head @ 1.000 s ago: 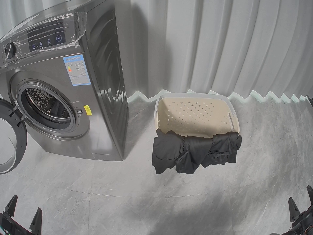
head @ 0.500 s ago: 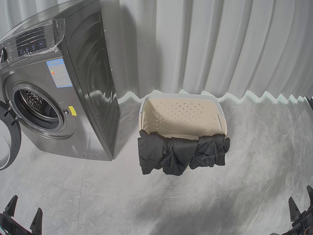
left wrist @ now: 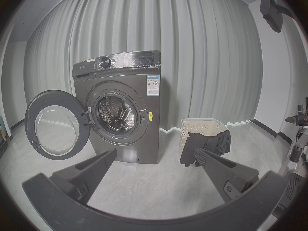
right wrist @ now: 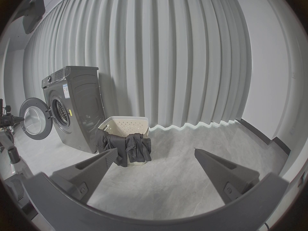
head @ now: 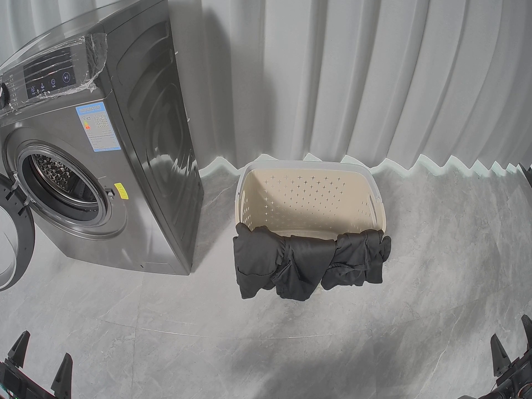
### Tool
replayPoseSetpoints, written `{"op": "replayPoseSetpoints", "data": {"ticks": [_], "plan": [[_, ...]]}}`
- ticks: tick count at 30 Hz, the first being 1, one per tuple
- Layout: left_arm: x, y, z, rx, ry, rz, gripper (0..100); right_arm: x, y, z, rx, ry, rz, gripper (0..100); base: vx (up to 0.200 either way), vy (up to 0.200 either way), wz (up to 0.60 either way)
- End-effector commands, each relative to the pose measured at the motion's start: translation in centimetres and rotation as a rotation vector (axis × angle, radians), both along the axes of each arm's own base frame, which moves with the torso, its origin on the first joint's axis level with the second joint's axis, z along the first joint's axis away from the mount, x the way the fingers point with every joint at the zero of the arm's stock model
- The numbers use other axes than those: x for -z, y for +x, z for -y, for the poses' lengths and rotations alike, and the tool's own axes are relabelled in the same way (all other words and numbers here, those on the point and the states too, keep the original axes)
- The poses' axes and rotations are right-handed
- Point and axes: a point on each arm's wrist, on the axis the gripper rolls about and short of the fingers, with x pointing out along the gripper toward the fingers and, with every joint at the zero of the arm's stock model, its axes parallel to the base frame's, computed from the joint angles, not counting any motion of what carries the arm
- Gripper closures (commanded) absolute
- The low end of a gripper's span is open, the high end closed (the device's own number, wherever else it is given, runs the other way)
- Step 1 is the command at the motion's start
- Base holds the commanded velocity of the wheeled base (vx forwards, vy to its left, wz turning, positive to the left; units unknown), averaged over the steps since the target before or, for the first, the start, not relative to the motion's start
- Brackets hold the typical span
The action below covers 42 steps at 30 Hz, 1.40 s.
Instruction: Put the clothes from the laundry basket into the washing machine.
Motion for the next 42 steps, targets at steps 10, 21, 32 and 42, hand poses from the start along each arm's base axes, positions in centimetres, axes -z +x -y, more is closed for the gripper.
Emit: {"op": "replayPoseSetpoints", "data": {"ticks": [10,21,32,42], "plan": [[0.51,0.02,0.0,0.0,-0.005,-0.001,0,0.22,-0.07,0.01,-0.003,0.001,0.01,0,0.0,-0.06,0.0],[0.52,0.02,0.0,0.0,0.0,-0.003,0,0.22,-0.07,0.01,-0.003,0.001,0.01,0,0.0,0.0,0.0],[0.52,0.02,0.0,0.0,0.0,-0.003,0,0.22,-0.07,0.01,-0.003,0.001,0.01,0,0.0,-0.055,0.0],[0.52,0.02,0.0,0.0,0.001,-0.003,0,0.24,-0.06,0.0,-0.004,0.0,0.007,0,0.0,0.0,0.0]]}}
